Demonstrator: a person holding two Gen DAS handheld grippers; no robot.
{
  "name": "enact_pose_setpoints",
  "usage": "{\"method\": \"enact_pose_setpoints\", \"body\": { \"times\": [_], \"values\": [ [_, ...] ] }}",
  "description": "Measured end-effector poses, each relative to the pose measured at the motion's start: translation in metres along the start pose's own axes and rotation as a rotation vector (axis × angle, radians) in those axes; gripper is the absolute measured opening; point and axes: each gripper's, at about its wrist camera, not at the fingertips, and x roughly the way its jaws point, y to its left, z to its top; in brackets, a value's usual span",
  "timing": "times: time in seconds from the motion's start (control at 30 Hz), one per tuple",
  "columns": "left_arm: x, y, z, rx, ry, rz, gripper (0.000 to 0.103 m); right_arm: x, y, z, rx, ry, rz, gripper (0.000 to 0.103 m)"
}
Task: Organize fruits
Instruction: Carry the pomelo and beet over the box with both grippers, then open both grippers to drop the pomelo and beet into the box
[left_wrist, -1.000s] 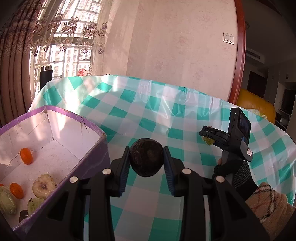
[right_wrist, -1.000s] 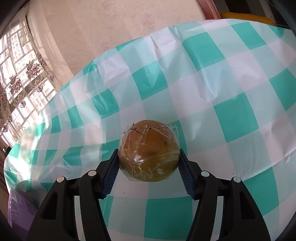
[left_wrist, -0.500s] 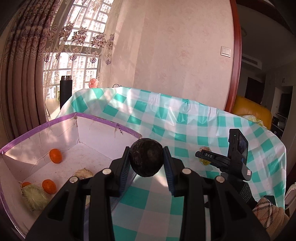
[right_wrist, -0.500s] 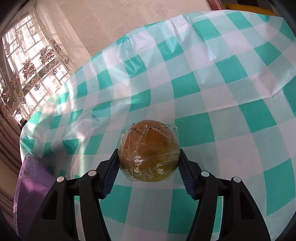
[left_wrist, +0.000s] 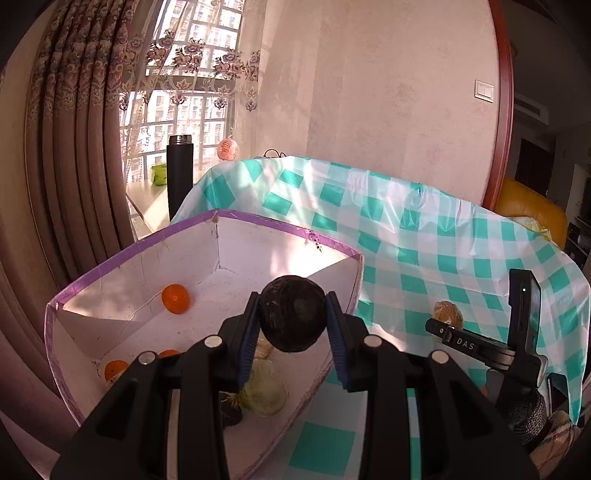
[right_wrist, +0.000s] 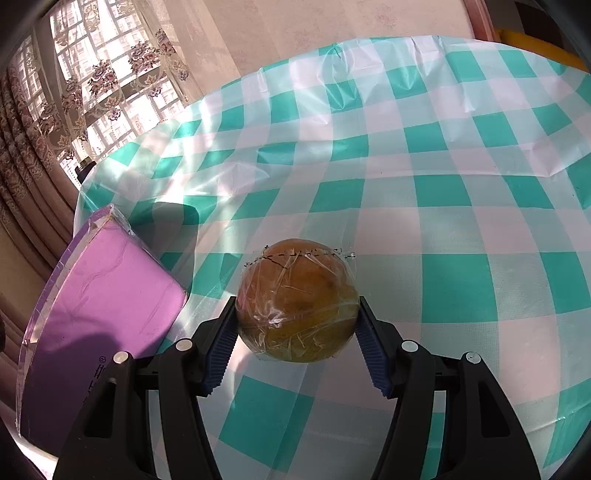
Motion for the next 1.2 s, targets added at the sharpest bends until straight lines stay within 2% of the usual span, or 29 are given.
{"method": "enact_pose_setpoints", "body": {
  "times": [0.23,0.43,0.6,0.77,0.93,1.07,1.2],
  "values": [
    [0.006,0.029,0.004,0.017,0.071,0.111,0.035,-0.03,0.082,0.01,-0.188,-0.066,0.103,0.06],
    [0.014,0.057,0.001,-0.011,0.128,0.146,0.035,-0.049,0.143,0.015,-0.322,-0.115,0.148,0.061],
    [0.017,0.077,-0.003,-0.017,0.154,0.166,0.035,-0.048,0.183,0.013,-0.401,-0.103,0.179,0.061],
    [0.02,0.091,-0.007,-0.011,0.172,0.195,0.035,-0.039,0.216,0.005,-0.485,-0.079,0.181,0.061],
    [0.028,0.1,-0.006,0.001,0.203,0.215,0.035,-0.02,0.244,-0.001,-0.573,-0.028,0.14,0.061],
    [0.038,0.108,-0.005,0.023,0.239,0.248,0.035,-0.003,0.258,-0.007,-0.644,0.018,0.094,0.061],
    [0.047,0.111,-0.008,0.034,0.277,0.251,0.035,0.01,0.266,-0.016,-0.686,0.063,0.062,0.061]
  ]
}}
